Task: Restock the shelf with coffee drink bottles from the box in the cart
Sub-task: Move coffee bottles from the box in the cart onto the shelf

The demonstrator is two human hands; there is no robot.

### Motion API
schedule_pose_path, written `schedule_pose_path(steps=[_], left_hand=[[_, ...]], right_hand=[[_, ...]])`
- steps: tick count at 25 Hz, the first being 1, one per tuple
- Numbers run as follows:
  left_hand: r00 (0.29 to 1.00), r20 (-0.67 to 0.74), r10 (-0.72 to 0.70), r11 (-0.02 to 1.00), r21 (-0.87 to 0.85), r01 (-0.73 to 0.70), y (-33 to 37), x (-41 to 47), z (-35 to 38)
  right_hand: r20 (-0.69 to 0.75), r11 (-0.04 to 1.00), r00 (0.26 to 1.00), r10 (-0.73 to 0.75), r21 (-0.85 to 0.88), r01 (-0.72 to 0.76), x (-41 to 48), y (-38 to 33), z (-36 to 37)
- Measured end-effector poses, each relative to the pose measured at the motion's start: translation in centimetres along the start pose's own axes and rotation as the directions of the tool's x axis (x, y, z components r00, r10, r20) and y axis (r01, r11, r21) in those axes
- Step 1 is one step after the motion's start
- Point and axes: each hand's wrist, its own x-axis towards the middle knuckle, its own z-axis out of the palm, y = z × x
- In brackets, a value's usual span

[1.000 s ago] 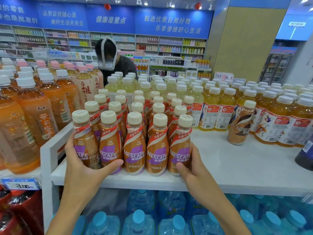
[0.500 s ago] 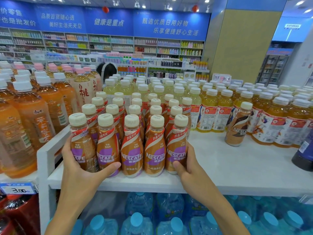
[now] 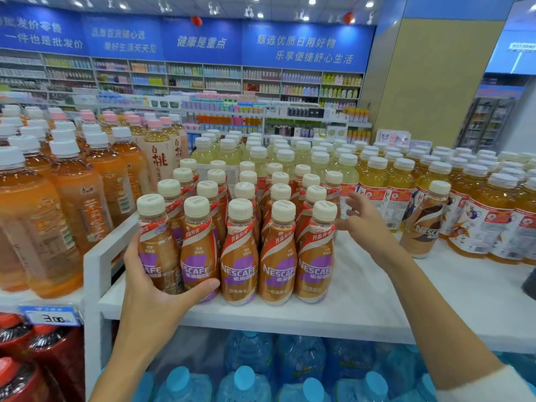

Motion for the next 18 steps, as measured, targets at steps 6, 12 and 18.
schedule_pose_path(steps=[6,12,18], left_hand=[[1.000,-0.001,-0.011,1.000,0.009,0.011,-0.2,0.1,0.0],[1.000,0.000,0.006,1.000,0.014,-0.006,-0.5,0.1,-0.1],[1.000,-0.001,0.016,1.000,0.013,-0.015,-0.4,0.0,0.0]], right_hand=[[0.066,0.999,0.998,-0.010,-0.036,0.012,3.0,2.2,1.6],[0.092,0.998,0.995,0.036,-0.058,-0.031,0.3,2.0,-0.6],[0.230,0.998,0.973,0.037,-0.066,-0.023,-5.9,1.9,-3.3]])
